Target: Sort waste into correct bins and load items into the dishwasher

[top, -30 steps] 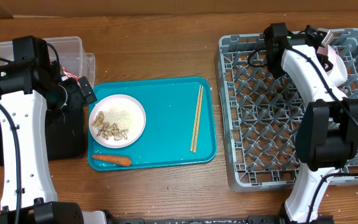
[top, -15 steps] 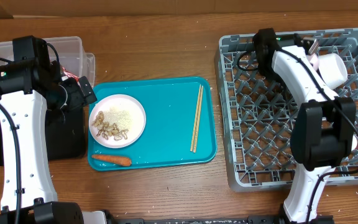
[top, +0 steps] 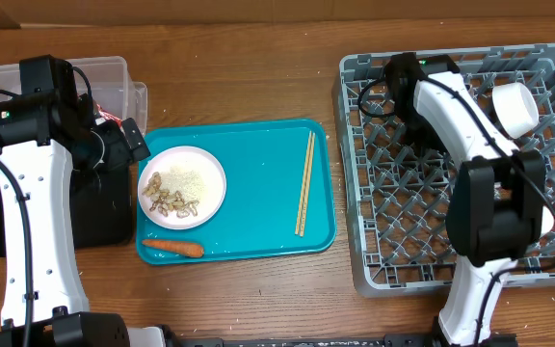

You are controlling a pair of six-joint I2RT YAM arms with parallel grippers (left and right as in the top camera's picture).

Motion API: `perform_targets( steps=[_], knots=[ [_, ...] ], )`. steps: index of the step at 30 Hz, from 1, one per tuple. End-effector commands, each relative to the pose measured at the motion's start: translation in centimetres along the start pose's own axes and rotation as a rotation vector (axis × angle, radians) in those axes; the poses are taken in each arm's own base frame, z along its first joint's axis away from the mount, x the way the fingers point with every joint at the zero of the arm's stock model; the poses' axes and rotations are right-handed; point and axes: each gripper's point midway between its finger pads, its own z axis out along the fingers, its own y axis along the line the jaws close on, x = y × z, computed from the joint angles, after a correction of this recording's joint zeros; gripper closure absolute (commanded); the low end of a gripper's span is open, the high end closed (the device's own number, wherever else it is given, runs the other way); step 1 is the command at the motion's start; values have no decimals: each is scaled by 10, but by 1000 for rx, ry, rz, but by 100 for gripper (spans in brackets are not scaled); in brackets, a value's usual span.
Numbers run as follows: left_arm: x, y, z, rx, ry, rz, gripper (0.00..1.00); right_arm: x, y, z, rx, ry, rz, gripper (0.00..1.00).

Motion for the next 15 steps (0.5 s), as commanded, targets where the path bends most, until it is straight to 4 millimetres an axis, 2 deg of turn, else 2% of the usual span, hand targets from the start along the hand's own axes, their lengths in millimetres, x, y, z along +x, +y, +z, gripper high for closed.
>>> perform_targets(
  steps=[1, 3, 5, 8, 10, 15],
  knots=[
    [-2, -3, -3, 11, -11, -10, 0, 0, -5, -57, -201, -47, 72, 51],
    [-2, -3, -3, 10, -8, -10, 0, 1, -5, -82, -326, -57, 51, 47],
    [-1, -3, -3, 10, -7, -10, 0, 8, 6, -111, -502, -56, -30, 42],
    [-2, -3, -3, 11, -12, -10, 0, 31, 32, -158, -798, -16, -173, 38],
    [-2, -3, -3, 11, -10, -10, 0, 49, 48, -180, -924, 34, -235, 38],
    [-2, -3, -2, 10, -6, -11, 0, 92, 78, -198, -963, 84, -366, 38]
  ],
)
